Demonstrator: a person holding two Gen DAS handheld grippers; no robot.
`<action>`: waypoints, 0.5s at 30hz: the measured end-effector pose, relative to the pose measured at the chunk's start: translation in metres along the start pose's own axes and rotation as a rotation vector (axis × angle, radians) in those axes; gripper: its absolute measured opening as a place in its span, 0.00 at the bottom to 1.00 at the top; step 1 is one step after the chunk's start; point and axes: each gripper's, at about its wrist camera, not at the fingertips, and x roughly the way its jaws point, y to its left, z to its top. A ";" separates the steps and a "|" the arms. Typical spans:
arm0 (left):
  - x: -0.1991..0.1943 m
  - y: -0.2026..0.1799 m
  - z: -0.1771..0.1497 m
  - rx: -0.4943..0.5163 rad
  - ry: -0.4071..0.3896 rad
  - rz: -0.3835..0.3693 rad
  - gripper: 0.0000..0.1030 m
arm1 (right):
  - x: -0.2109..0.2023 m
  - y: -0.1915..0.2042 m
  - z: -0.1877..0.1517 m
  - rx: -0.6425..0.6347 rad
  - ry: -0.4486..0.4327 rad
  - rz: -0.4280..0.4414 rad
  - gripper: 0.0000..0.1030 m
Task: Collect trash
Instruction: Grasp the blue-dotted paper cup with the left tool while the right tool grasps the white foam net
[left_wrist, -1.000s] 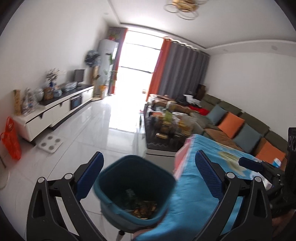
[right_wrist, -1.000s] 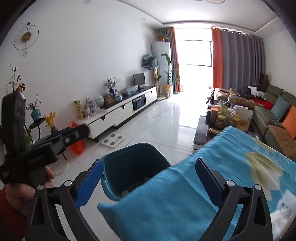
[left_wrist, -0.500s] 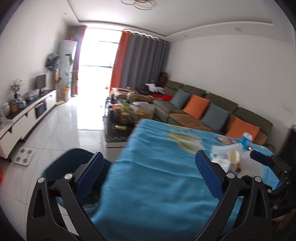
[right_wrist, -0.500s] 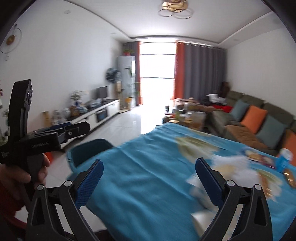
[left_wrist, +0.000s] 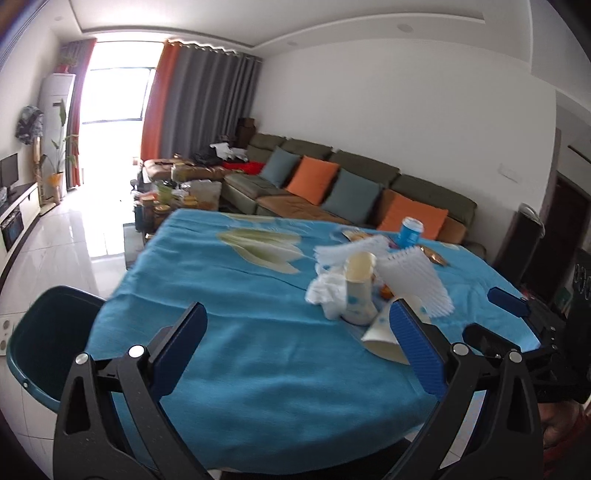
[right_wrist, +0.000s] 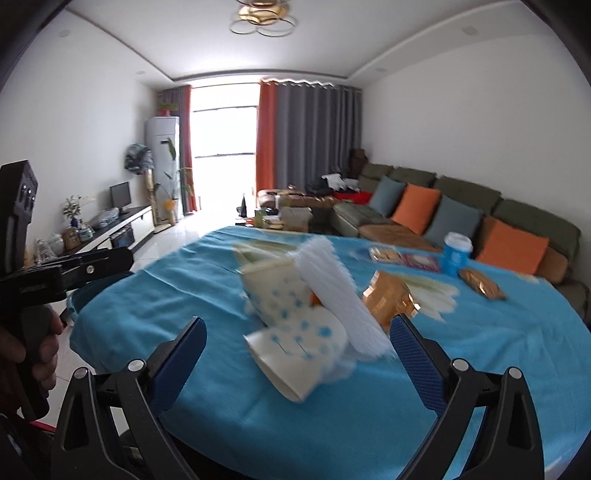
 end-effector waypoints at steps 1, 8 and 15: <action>0.002 -0.003 -0.001 0.004 0.006 -0.007 0.95 | 0.000 -0.004 -0.002 0.004 0.004 -0.005 0.93; 0.015 -0.005 -0.003 0.008 0.034 -0.042 0.94 | 0.005 -0.012 -0.004 0.011 0.015 -0.024 0.93; 0.037 -0.012 0.001 0.040 0.064 -0.070 0.94 | 0.021 -0.021 0.004 0.010 0.028 -0.034 0.93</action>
